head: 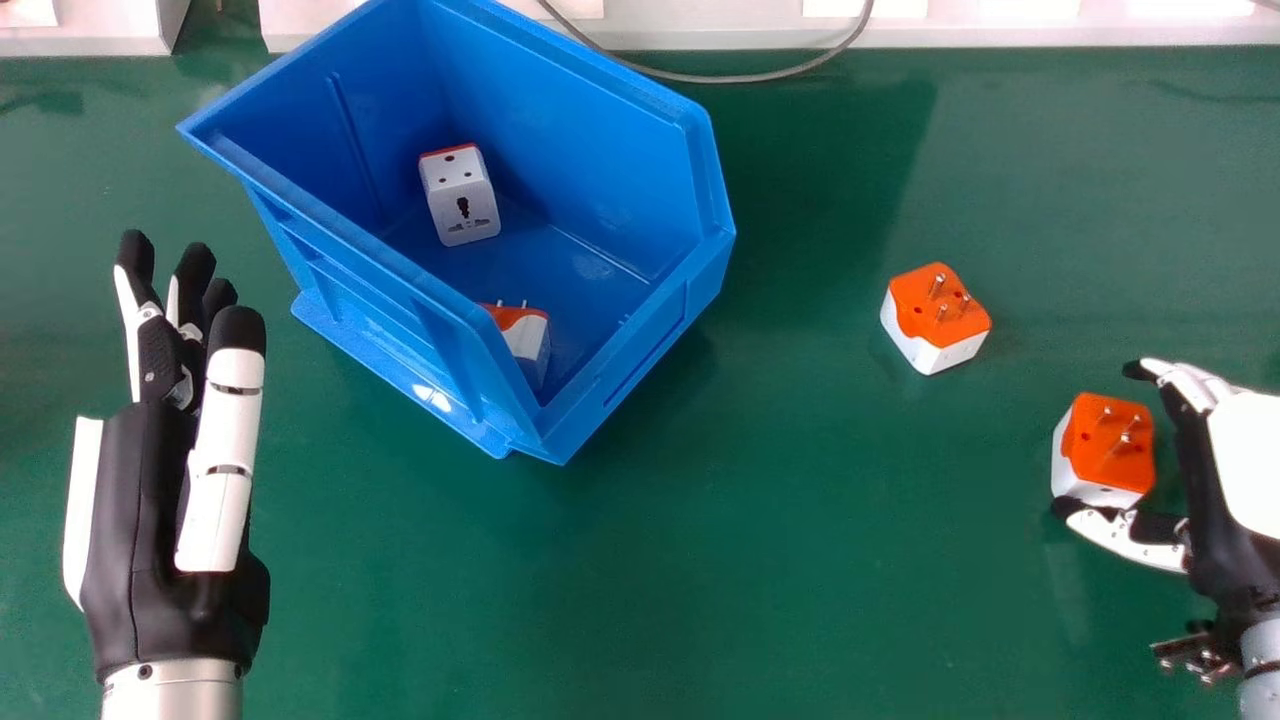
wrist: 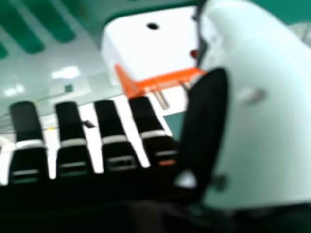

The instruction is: Pick all objects and put in blue box

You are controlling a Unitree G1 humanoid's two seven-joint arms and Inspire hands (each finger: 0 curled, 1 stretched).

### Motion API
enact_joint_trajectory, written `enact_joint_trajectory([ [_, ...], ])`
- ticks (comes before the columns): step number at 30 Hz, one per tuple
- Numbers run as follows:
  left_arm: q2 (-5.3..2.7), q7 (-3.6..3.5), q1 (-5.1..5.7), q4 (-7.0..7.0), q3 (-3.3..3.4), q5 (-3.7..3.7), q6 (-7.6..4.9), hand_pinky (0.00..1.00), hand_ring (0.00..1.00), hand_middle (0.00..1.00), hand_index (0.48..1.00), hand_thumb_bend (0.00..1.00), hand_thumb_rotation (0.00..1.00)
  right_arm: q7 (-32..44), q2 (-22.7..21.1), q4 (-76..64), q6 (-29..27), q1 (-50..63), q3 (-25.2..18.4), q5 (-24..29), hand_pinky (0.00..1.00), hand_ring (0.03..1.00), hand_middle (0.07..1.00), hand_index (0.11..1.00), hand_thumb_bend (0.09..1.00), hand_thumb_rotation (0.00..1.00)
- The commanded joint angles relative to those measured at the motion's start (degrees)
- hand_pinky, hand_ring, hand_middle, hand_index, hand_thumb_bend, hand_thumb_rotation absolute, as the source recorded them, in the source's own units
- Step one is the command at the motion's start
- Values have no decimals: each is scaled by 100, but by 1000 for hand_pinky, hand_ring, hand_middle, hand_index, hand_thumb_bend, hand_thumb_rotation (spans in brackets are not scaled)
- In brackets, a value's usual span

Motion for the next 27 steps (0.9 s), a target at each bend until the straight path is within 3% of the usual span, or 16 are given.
enact_joint_trajectory([
  [1, 51, 15, 20, -199, 22, -22, -2, 1000, 1000, 1000, 1000, 432, 729, -17, -170, 104, -6, -100, 29, 46, 663, 780, 806, 788, 498, 297],
  [13, 20, 58, 119, -471, -8, -24, 192, 1000, 1000, 1000, 1000, 425, 727, 246, -565, 626, -192, -457, 438, -59, 673, 776, 801, 777, 486, 241],
  [17, 39, 42, 107, -487, -6, -15, 189, 1000, 1000, 1000, 1000, 446, 756, 633, -652, 755, -270, -587, 487, 125, 669, 750, 775, 743, 470, 80],
  [19, 42, 44, 107, -507, -6, -18, 203, 1000, 1000, 1000, 1000, 455, 761, 791, -659, 795, -263, -644, 486, 214, 572, 638, 697, 689, 507, 20],
  [21, 39, 52, 119, -560, -8, -32, 238, 1000, 1000, 1000, 1000, 464, 762, 1053, -706, 894, -227, -774, 568, 228, 491, 546, 576, 539, 511, 33],
  [22, 39, 57, 127, -590, -10, -30, 255, 1000, 1000, 1000, 1000, 466, 756, 1281, -733, 887, -155, -836, 605, 240, 469, 488, 554, 512, 511, 17],
  [27, 39, 78, 143, -721, -1, -24, 372, 1000, 1000, 1000, 1000, 480, 760, 2093, -860, 884, 139, -1199, 858, 137, 416, 428, 527, 493, 509, 0],
])
